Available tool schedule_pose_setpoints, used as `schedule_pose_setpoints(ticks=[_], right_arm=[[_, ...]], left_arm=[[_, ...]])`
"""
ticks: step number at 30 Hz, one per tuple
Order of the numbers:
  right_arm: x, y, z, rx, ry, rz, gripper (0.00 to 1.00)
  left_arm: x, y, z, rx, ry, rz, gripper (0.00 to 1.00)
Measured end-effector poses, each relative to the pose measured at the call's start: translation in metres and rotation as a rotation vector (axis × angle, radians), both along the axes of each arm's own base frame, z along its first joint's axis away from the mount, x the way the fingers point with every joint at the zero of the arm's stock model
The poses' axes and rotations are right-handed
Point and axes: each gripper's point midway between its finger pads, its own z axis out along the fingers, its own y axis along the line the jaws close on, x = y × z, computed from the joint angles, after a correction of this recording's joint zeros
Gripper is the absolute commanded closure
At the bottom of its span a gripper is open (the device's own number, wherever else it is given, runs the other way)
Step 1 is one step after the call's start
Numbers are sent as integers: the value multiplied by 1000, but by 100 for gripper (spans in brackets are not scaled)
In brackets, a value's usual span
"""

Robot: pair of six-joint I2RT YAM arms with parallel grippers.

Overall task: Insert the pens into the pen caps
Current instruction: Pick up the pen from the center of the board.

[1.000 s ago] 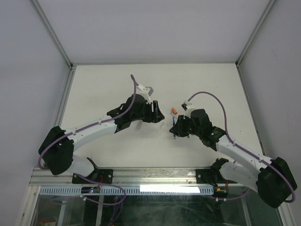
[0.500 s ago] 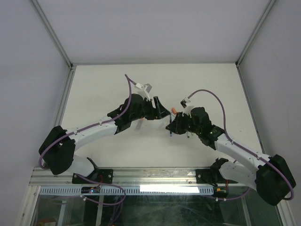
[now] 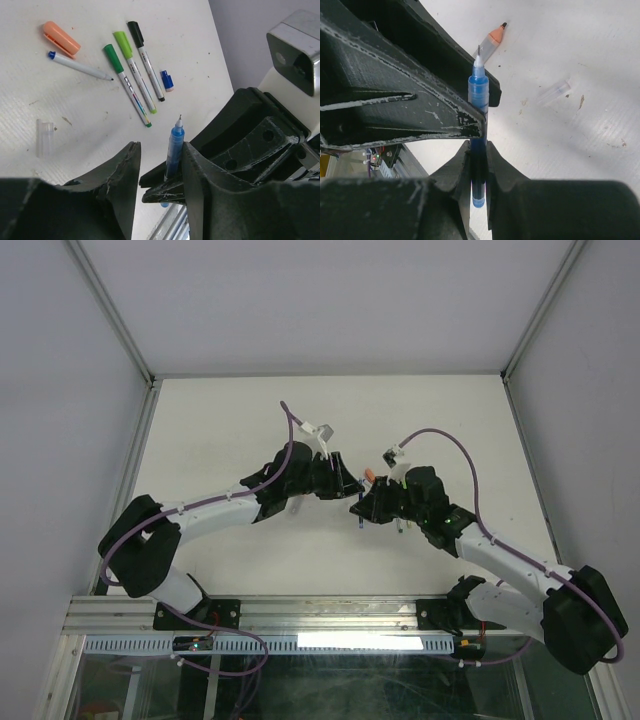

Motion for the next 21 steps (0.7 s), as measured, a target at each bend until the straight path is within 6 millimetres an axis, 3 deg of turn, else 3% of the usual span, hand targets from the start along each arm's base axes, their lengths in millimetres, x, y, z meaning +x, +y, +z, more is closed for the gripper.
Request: schedule_pose_setpoints(ticks=[10, 12, 21], right_arm=[[2, 0, -4, -6, 13, -10, 100], [2, 0, -5, -6, 15, -12, 100], [4, -1, -2, -5, 4, -28, 83]], left_arm=[[-3, -6, 5, -33, -1, -32, 99], [-3, -6, 4, -31, 0, -31, 100], [-2, -6, 6, -37, 2, -25, 100]])
